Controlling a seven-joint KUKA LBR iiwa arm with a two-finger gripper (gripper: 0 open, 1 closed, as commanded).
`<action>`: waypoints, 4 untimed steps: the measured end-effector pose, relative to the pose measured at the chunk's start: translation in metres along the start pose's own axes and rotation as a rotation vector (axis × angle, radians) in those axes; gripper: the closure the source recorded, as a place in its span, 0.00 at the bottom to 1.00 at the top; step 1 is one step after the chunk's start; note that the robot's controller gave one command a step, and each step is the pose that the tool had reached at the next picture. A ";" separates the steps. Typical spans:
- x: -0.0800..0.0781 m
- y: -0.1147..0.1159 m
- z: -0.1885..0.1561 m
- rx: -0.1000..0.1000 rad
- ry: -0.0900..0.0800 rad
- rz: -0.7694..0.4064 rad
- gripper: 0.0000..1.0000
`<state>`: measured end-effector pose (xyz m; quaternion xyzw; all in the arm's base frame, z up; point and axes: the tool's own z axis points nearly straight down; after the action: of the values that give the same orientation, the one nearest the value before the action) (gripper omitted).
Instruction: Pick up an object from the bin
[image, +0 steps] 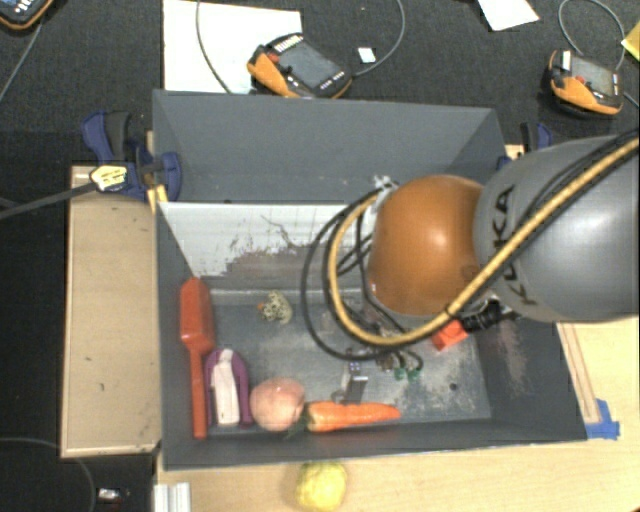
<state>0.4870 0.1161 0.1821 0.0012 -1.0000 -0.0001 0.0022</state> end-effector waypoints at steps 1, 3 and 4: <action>-0.002 -0.001 -0.003 -0.001 -0.006 0.005 0.00; 0.007 -0.015 0.068 -0.002 -0.021 -0.264 0.00; 0.009 -0.041 0.082 -0.002 -0.012 -0.128 0.00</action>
Offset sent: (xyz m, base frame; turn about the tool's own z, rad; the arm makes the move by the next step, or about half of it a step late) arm -0.0075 -0.0128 -0.1121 -0.1662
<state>0.4779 0.0749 0.1001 0.0650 -0.9979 -0.0013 -0.0039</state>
